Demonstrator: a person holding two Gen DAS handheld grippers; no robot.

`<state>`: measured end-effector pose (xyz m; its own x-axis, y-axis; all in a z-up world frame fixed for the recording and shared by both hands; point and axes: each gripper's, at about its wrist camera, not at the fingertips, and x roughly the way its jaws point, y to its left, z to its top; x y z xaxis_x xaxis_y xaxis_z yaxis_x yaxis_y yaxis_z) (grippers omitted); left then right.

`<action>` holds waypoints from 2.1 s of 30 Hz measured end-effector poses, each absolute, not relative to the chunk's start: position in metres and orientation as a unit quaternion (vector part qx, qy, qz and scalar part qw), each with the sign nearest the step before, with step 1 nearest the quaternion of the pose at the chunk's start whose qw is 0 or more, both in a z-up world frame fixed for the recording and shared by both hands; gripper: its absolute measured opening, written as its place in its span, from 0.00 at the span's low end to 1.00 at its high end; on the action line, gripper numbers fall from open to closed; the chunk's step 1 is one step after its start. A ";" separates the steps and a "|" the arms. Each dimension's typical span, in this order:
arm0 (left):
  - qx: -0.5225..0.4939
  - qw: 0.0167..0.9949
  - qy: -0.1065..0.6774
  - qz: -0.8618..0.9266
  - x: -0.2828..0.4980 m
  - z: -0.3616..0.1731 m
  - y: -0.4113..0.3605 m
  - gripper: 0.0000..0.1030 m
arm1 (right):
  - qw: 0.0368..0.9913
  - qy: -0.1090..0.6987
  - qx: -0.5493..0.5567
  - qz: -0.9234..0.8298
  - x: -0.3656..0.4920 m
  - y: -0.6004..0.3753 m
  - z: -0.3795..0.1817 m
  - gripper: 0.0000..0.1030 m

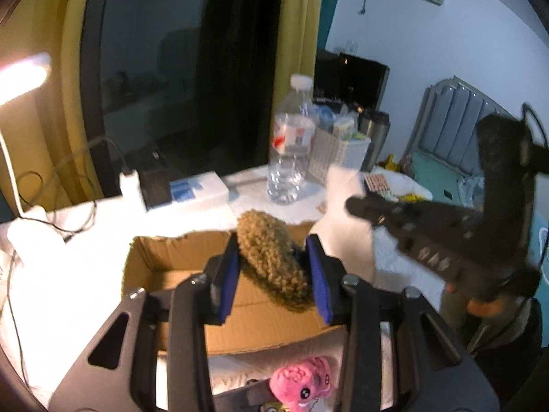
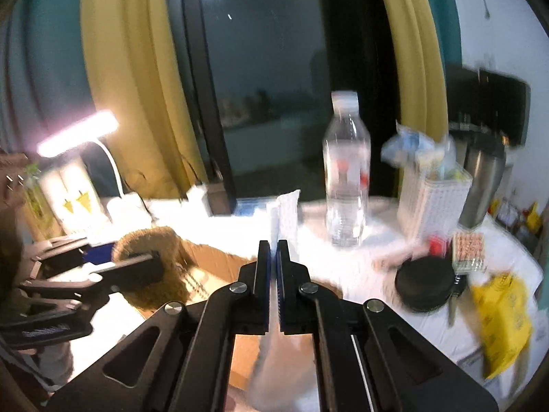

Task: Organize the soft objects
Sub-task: 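Carry both items over the cardboard box and open both tools to drop them, then grasp the pink plush toy with the left tool while the right tool grasps a white towel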

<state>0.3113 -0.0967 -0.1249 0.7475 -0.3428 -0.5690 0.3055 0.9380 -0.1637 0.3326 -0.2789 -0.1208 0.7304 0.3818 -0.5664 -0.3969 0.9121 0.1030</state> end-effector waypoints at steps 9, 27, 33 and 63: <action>-0.021 0.909 0.368 -0.194 0.328 -0.163 -0.119 0.37 | 0.904 0.379 -0.051 0.194 0.324 -0.277 -0.175 0.04; -0.023 0.902 0.386 -0.192 0.317 -0.162 -0.117 0.71 | 0.910 0.367 -0.042 0.188 0.291 -0.295 -0.150 0.41; -0.024 0.913 0.364 -0.185 0.296 -0.147 -0.108 0.71 | 0.916 0.358 -0.038 0.176 0.271 -0.303 -0.139 0.41; -0.026 0.913 0.380 -0.145 0.196 -0.197 -0.051 0.75 | 0.894 0.417 -0.025 0.163 0.200 -0.279 -0.189 0.63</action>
